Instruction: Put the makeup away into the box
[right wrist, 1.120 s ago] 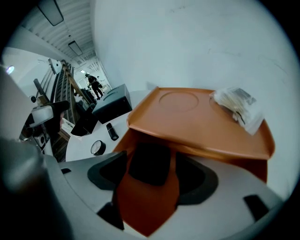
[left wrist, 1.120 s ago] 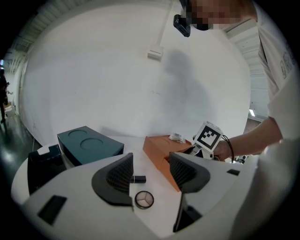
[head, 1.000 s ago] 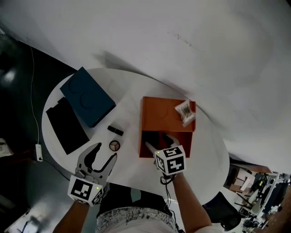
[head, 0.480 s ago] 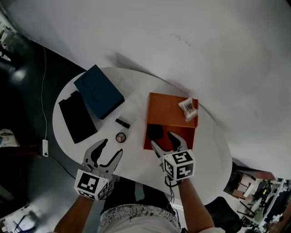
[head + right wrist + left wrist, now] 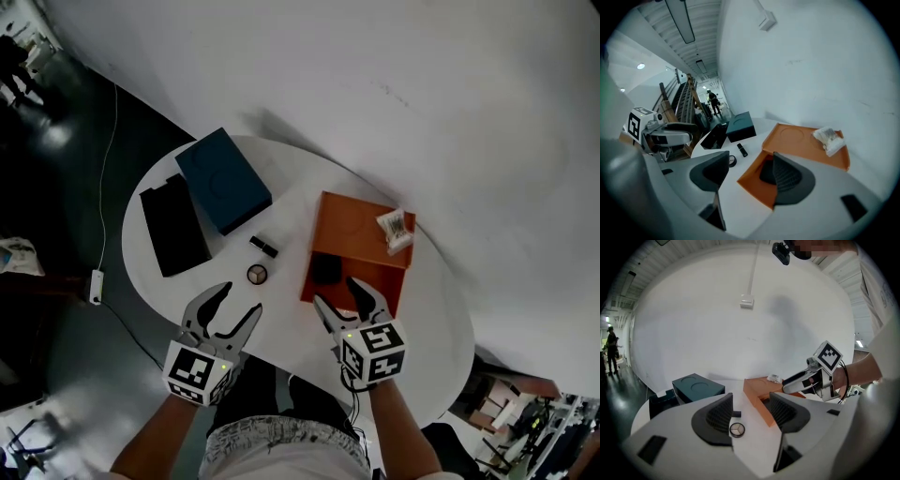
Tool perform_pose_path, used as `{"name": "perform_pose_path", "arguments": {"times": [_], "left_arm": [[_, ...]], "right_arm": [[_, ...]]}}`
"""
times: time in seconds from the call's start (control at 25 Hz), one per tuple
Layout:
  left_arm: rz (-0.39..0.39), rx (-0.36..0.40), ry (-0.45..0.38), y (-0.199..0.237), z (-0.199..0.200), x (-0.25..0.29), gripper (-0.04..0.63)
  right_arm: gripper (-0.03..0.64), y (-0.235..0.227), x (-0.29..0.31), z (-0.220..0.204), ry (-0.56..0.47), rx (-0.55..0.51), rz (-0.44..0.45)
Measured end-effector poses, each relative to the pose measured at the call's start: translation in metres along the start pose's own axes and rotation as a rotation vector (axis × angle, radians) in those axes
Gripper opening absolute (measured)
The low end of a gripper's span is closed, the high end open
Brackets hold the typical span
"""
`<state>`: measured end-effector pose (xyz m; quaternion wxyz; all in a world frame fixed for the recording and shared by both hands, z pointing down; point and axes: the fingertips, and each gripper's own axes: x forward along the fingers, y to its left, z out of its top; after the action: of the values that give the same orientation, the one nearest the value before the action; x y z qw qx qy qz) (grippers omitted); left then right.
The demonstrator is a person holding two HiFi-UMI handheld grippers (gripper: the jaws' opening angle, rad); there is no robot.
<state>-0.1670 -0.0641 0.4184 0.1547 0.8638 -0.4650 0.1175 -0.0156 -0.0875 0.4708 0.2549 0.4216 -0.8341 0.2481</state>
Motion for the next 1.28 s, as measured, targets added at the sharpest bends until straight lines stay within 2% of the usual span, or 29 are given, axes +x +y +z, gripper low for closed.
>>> {"name": "perform_pose_path", "arguments": {"times": [0.24,0.52,1.28], "left_arm": [[0.021,-0.007,0.005,0.001,-0.011,0.002,0.265],[0.039,-0.012,0.025,0.011,-0.029,0.012,0.267],[-0.013,0.000,0.167,0.035,-0.094,0.064,0.268]], "right_arm": [[0.304,0.011,-0.007,0.013,-0.032,-0.041,0.051],[0.293,0.014,-0.005,0.021,-0.034,-0.075,0.058],[0.291,0.001,0.027,0.010,0.023,-0.046,0.062]]}}
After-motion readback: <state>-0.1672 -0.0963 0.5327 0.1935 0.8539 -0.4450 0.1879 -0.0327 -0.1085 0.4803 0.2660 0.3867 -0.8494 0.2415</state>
